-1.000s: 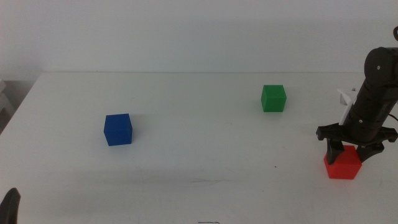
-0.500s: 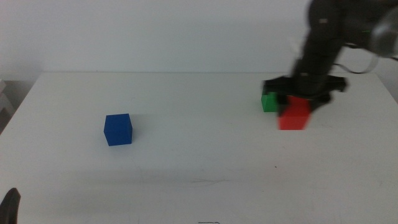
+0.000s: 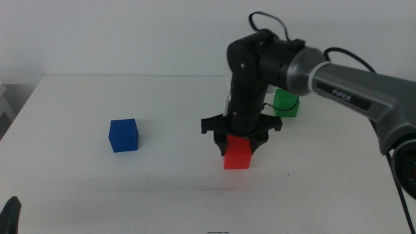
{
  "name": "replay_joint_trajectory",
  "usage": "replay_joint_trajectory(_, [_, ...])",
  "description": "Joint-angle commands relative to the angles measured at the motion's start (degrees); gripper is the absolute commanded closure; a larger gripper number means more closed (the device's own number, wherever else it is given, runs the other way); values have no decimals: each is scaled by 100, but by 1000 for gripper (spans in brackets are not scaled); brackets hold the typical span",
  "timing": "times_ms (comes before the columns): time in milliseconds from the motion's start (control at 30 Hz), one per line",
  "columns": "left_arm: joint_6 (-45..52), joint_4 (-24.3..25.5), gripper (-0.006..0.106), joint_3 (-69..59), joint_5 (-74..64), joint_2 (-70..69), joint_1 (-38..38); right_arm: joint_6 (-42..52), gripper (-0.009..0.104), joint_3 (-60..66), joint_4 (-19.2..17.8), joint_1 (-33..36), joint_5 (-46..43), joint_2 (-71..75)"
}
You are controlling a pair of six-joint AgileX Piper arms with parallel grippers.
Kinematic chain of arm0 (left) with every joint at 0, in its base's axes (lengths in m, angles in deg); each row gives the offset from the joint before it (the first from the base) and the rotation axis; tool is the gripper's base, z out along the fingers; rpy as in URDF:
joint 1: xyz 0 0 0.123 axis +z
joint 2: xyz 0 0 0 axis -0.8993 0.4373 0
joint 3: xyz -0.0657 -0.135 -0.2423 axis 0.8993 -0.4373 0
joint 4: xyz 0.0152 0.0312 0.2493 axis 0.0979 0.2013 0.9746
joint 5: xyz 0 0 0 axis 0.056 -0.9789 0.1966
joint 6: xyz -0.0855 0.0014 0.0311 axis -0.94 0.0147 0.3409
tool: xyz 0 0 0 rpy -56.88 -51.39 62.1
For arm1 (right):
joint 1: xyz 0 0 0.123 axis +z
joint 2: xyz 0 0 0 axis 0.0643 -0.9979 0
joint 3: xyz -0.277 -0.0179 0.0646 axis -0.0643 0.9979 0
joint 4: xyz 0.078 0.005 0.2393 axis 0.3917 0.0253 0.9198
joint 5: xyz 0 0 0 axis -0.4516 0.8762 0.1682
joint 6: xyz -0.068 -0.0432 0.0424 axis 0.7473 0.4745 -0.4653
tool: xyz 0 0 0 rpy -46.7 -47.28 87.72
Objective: Stack red cubes first, then green, then blue cubes in a specific spot.
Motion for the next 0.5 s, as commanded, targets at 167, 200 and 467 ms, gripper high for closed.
replay_joint_trajectory(167, [-26,-61,7,19,451,-97,-3,-332,96,-208,0,216,169,242])
replay_joint_trajectory(200, [-26,-61,7,19,451,-97,-3,-334,96,-208,0,243,114,236])
replay_joint_trajectory(467, [-26,-61,7,19,451,-97,-3,-398,96,-208,90,363,-12,183])
